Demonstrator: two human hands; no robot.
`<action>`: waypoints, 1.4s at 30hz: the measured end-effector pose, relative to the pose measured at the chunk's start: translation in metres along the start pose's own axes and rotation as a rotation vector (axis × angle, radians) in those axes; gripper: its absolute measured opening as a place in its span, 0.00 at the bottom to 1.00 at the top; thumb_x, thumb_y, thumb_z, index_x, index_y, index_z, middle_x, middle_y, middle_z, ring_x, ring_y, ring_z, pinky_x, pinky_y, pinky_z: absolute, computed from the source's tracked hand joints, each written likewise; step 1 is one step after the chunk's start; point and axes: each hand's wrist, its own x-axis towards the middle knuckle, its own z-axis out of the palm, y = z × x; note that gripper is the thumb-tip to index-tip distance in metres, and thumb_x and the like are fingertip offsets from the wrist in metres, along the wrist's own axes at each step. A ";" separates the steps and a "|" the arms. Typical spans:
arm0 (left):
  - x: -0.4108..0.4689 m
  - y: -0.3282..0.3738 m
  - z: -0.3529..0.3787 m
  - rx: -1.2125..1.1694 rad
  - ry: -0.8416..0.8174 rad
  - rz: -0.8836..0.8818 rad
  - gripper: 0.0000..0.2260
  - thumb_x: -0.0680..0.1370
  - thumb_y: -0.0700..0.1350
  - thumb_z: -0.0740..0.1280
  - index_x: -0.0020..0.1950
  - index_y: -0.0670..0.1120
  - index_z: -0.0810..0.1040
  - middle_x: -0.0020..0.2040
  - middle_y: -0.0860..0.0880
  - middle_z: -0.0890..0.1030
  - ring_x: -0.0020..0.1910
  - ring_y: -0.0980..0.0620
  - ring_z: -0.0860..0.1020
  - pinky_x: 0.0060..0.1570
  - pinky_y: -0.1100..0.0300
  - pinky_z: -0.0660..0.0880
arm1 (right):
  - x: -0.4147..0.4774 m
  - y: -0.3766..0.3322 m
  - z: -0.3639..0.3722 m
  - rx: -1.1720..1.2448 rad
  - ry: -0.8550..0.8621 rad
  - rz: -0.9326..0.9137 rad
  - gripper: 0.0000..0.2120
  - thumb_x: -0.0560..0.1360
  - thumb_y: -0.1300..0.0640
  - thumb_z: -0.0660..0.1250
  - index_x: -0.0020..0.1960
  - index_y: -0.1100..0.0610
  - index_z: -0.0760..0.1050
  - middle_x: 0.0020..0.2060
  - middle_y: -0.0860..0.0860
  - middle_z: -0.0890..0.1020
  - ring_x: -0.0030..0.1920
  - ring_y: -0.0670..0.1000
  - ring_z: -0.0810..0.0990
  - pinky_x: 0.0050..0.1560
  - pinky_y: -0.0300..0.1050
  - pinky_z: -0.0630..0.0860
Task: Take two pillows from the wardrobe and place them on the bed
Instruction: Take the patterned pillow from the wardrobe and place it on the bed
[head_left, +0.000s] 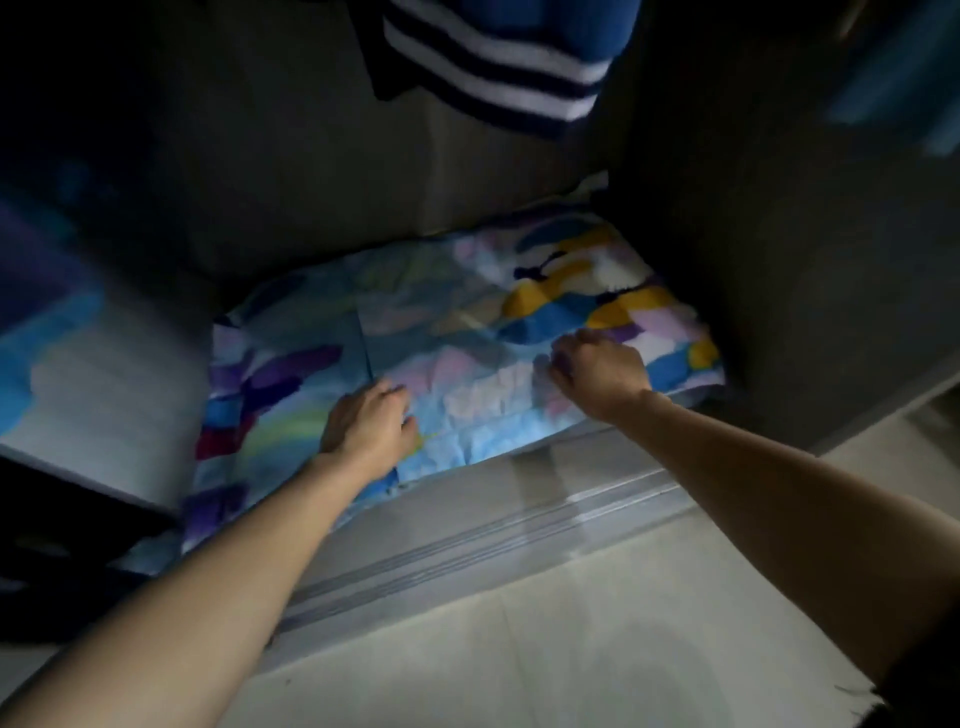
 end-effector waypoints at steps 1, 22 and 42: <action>0.009 -0.009 0.007 -0.004 0.057 -0.012 0.07 0.73 0.46 0.65 0.45 0.43 0.77 0.49 0.40 0.78 0.49 0.38 0.78 0.45 0.49 0.75 | 0.012 0.003 0.011 0.025 0.069 -0.018 0.15 0.76 0.45 0.62 0.54 0.55 0.76 0.50 0.59 0.80 0.51 0.61 0.78 0.42 0.50 0.74; 0.105 -0.079 0.096 -0.038 0.395 -0.190 0.13 0.69 0.52 0.63 0.45 0.46 0.81 0.52 0.44 0.81 0.54 0.41 0.76 0.55 0.49 0.70 | 0.154 0.038 0.113 -0.004 0.112 -0.281 0.11 0.74 0.48 0.66 0.53 0.51 0.80 0.55 0.52 0.81 0.58 0.58 0.74 0.56 0.52 0.65; 0.050 -0.037 0.064 -0.257 0.684 -0.386 0.08 0.78 0.42 0.56 0.45 0.39 0.71 0.31 0.28 0.78 0.30 0.29 0.77 0.29 0.43 0.75 | 0.064 0.005 0.065 -0.011 0.212 -0.124 0.04 0.74 0.61 0.64 0.43 0.61 0.72 0.34 0.63 0.82 0.33 0.64 0.81 0.30 0.50 0.70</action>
